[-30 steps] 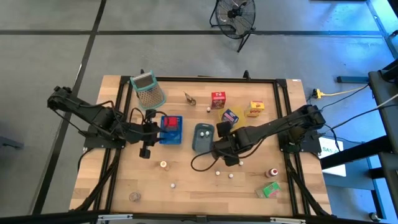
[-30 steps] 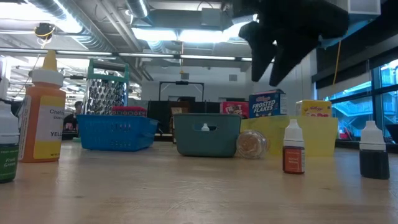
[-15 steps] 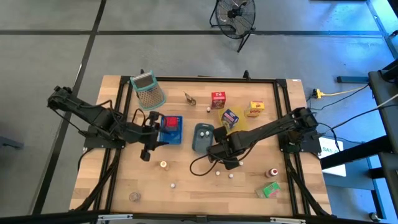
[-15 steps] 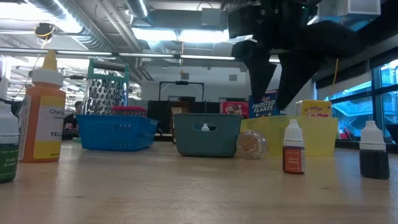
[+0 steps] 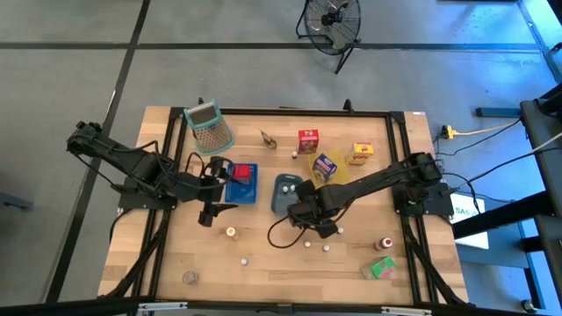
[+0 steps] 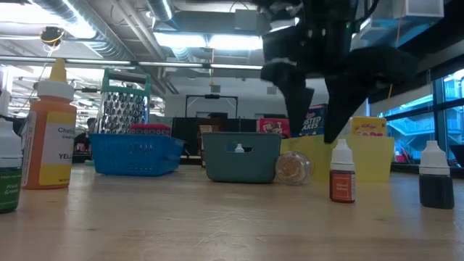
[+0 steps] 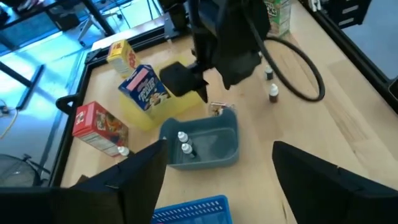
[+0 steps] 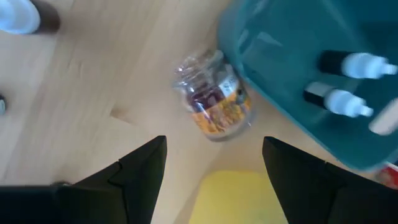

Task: Pick & Place Kitchen Items
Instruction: Put the right brown seasoning bottle into the blue bin

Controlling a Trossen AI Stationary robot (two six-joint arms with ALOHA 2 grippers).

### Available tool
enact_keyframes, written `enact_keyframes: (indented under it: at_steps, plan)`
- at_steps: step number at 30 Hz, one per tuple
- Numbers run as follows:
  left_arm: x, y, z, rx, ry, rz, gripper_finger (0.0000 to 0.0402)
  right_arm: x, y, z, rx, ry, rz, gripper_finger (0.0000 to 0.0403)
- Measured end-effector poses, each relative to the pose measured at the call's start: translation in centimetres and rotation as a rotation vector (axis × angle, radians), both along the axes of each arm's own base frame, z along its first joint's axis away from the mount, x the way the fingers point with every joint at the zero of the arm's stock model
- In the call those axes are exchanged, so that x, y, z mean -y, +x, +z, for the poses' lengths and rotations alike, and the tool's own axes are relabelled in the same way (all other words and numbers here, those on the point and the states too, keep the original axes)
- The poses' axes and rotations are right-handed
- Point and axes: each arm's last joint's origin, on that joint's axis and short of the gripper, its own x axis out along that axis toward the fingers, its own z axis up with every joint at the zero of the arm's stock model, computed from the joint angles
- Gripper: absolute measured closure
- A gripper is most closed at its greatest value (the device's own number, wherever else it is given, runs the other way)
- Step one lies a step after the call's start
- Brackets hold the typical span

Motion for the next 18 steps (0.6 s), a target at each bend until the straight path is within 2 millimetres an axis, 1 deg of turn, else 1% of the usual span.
enact_keyframes:
  at_steps: [4, 11, 18]
  plan:
    - [0.0, 0.0, 0.0, 0.002, -0.011, 0.009, 0.0109, 0.2, 0.7, -1.0, -0.002, 0.045, 0.02, 0.0135]
    - [0.0, 0.0, 0.0, 0.005, -0.008, 0.016, 0.0109, 0.7, 1.3, -1.7, -0.008, 0.074, 0.036, 0.0135]
    - [0.1, 0.3, -0.2, -0.006, -0.008, 0.02, 0.0109, 1.2, 1.6, -2.3, -0.032, 0.103, 0.05, 0.0155]
